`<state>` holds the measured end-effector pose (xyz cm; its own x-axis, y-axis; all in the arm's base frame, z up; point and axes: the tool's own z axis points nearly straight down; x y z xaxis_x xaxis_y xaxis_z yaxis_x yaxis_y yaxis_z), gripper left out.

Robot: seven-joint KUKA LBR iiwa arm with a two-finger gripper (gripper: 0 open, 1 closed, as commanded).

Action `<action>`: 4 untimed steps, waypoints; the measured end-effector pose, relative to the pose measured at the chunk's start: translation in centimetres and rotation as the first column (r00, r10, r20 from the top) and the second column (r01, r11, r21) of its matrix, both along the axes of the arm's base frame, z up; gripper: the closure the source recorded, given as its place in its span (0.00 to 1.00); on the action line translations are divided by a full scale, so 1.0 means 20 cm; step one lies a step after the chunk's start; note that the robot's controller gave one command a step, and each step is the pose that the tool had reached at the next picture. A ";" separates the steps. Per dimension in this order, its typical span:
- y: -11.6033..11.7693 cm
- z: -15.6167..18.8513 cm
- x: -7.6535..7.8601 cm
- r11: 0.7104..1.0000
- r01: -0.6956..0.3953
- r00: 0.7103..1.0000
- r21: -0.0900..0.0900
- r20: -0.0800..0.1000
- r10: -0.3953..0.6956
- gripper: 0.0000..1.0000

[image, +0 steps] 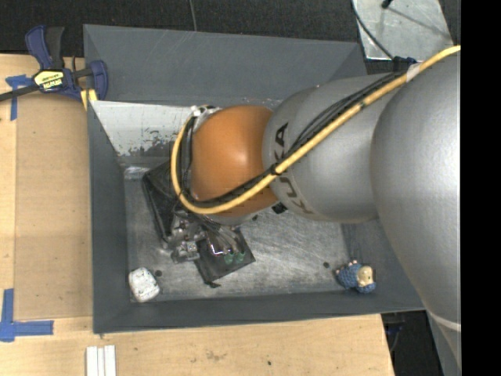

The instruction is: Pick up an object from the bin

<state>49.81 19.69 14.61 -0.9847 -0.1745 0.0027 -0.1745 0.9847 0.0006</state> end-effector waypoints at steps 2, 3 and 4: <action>-0.12 -0.17 0.04 0.998 -0.067 0.997 0.011 0.025 0.066 0.00; -0.28 0.03 0.28 0.979 -0.202 0.979 0.000 0.012 0.202 0.00; -0.45 -0.32 0.49 0.993 -0.117 0.993 0.003 0.001 0.117 0.00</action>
Offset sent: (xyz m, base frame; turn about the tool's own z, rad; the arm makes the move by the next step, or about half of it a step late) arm 0.0000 0.0000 0.0000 0.0000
